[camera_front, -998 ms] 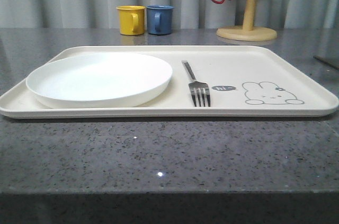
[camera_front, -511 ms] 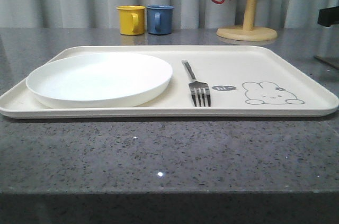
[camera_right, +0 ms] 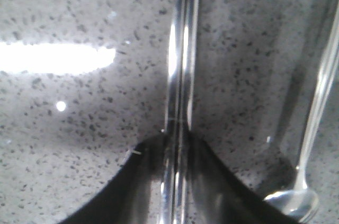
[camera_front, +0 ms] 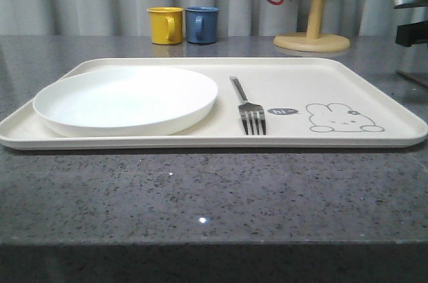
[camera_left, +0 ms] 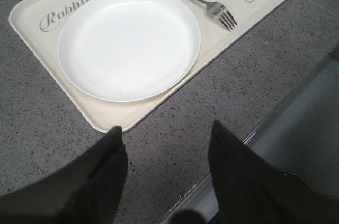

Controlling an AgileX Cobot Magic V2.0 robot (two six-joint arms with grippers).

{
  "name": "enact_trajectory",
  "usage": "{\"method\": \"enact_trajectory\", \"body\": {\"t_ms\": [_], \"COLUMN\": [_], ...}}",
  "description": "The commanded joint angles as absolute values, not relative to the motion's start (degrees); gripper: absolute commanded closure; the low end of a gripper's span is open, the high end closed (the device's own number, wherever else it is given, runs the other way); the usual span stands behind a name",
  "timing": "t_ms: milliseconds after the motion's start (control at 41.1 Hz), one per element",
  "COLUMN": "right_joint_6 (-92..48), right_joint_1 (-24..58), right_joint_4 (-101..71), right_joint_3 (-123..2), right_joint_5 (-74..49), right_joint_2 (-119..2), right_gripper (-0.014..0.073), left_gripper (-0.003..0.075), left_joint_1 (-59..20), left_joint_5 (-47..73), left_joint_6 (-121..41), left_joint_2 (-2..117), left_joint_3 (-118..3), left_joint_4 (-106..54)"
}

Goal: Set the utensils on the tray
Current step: 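Move the right gripper back to the silver chopsticks, then grasp the chopsticks with the right gripper and place them beside the fork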

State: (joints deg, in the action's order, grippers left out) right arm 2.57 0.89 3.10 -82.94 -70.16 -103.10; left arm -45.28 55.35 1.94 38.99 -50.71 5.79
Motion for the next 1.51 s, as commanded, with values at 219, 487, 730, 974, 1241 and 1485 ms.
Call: {"method": "enact_trajectory", "body": {"t_ms": [219,487,730,974,1241,1485], "right_joint_6": [1.8,1.8,4.0,9.3,13.3,12.5], "right_joint_1": [0.5,4.4,13.0,17.6,18.0,18.0], "right_joint_4": [2.3,-5.6,-16.6,-19.8,-19.9,-19.7], "right_joint_3": [-84.2,-86.0,-86.2,-86.2,-86.2,-86.3], "right_joint_5": [-76.5,-76.5,-74.0,-69.7,-67.0,-65.8], "right_joint_2": [-100.0,-94.7,-94.3,-98.4,-101.0,-101.0], "right_gripper": [0.0533,0.0533,0.0533,0.0533,0.0509,0.0263], "left_gripper": [0.0372,0.0372,0.0372,0.0372,0.0372,0.0372], "left_joint_1": [-45.8,-45.8,-45.8,-45.8,-45.8,-45.8], "left_joint_5": [51.3,51.3,51.3,51.3,51.3,51.3], "left_joint_6": [2.5,2.5,2.5,2.5,2.5,2.5], "left_joint_2": [39.1,39.1,39.1,39.1,39.1,39.1], "left_joint_3": [-52.2,-52.2,-52.2,-52.2,-52.2,-52.2], "left_joint_4": [6.1,6.1,6.1,6.1,6.1,6.1]}}
